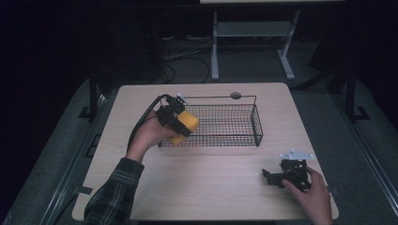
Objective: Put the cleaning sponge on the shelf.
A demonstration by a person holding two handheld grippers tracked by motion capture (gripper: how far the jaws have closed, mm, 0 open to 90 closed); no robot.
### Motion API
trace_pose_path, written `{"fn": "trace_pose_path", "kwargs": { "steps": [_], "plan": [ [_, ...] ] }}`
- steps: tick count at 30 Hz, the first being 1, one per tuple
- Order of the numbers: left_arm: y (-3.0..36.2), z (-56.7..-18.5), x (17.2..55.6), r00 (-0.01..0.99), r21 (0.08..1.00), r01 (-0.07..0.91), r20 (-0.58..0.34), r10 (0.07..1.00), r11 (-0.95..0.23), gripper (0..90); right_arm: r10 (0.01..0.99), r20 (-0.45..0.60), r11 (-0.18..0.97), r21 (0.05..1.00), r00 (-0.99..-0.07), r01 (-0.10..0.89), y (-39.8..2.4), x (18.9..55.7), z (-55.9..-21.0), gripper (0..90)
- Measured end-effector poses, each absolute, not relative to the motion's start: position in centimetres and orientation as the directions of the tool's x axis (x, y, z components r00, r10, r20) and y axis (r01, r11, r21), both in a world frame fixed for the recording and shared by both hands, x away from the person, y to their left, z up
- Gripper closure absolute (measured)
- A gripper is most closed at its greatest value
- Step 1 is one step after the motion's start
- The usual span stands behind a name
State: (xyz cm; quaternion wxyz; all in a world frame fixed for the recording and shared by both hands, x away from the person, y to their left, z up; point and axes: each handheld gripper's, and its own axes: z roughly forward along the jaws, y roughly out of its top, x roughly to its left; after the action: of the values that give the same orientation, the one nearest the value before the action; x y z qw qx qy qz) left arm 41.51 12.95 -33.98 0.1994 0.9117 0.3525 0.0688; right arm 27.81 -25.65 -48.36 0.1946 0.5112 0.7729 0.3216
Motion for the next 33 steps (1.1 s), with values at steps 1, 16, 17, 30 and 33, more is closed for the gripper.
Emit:
{"fn": "trace_pose_path", "kwargs": {
  "steps": [1,16,17,30,33],
  "plan": [
    [13.0,-34.0,41.7,0.739,0.414,0.617,-0.013,0.674,-0.669,22.2,0.915,0.028,0.270,0.696,-0.402,0.665,-25.7,27.8,-48.4,0.0],
    [14.1,-34.8,44.6,0.685,0.435,0.656,0.001,0.729,-0.617,22.2,0.915,0.028,0.270,0.696,-0.402,0.665,-25.7,27.8,-48.4,0.0],
    [14.1,-34.9,44.8,0.681,0.435,0.659,0.002,0.732,-0.614,22.2,0.915,0.028,0.271,0.696,-0.402,0.665,-25.7,27.8,-48.4,0.0],
    [14.6,-36.5,46.9,0.656,0.443,0.679,-0.006,0.755,-0.586,22.1,0.915,0.028,0.271,0.696,-0.402,0.665,-25.7,27.8,-48.4,0.0],
    [14.6,-37.0,47.3,0.661,0.432,0.677,-0.001,0.750,-0.596,22.1,0.915,0.028,0.271,0.696,-0.402,0.665,-25.7,27.8,-48.4,0.0]
  ]
}}
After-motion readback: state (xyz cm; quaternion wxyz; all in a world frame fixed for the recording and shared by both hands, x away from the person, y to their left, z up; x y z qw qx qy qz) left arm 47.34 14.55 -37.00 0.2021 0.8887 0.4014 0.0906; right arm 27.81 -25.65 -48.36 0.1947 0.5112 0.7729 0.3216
